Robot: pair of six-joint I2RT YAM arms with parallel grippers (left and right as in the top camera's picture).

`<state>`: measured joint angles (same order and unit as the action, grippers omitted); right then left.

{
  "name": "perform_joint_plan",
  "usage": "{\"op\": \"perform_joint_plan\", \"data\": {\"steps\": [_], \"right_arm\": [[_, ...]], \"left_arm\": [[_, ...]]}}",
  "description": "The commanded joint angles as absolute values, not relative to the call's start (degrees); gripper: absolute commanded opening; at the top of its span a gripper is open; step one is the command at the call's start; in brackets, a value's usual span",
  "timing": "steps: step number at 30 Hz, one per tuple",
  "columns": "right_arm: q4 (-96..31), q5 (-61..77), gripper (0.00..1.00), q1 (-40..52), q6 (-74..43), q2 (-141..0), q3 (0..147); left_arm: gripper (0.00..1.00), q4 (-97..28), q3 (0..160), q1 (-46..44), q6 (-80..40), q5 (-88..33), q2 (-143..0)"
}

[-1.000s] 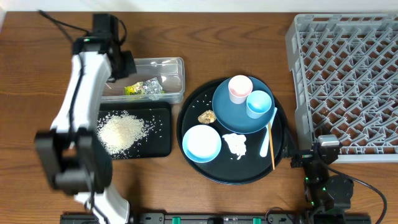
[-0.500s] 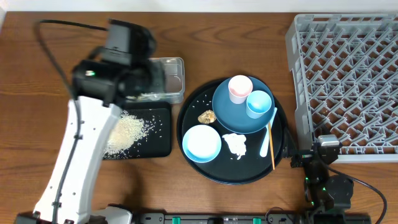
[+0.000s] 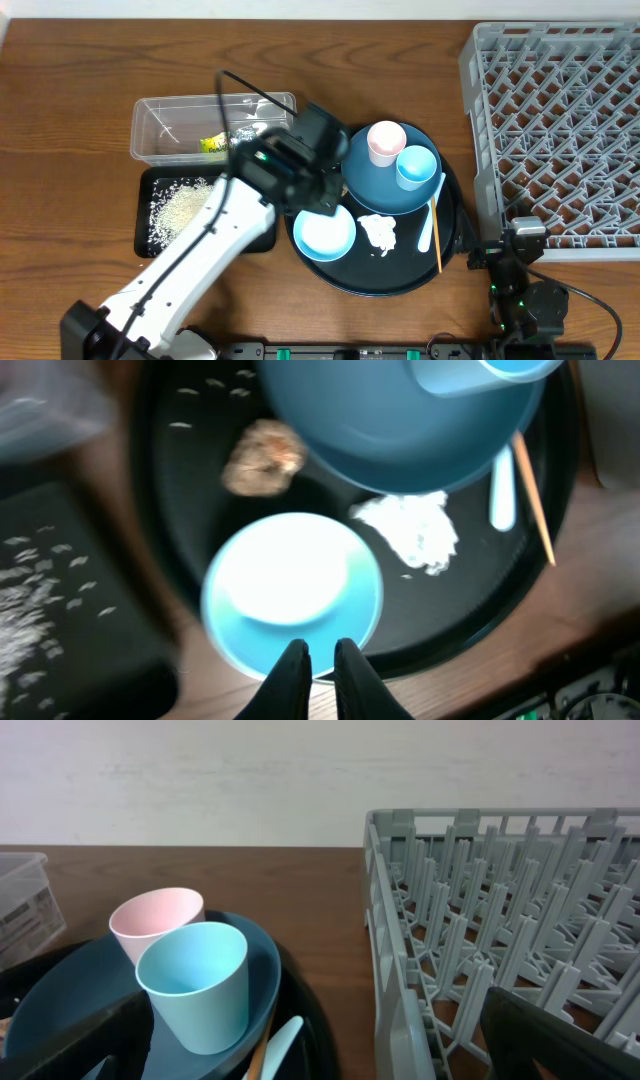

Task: Sort waste into correct bins and load items into the dishwasher rack
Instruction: 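Move the left gripper over the white tissue on the round tray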

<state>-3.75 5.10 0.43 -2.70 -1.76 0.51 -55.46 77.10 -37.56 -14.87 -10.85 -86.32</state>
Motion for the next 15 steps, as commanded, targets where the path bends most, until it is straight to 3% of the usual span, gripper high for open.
{"op": "perform_joint_plan", "data": {"steps": [1,4,8,15], "right_arm": [[-3.8,4.7,0.99,0.0,-2.1,-1.8,0.3],[-3.8,4.7,0.99,0.0,-2.1,-1.8,0.3],[-3.8,4.7,0.99,0.0,-2.1,-1.8,0.3],[-3.8,4.7,0.99,0.0,-2.1,-1.8,0.3]], "left_arm": [[0.15,-52.9,75.5,-41.0,-18.2,-11.4,-86.5],[0.17,-49.7,74.7,-43.9,-18.8,-11.4,-86.5],[0.35,-45.0,73.0,-47.4,-18.8,-11.4,-87.2],[0.41,-40.1,72.4,-52.1,-19.2,-11.3,-91.9]]}}
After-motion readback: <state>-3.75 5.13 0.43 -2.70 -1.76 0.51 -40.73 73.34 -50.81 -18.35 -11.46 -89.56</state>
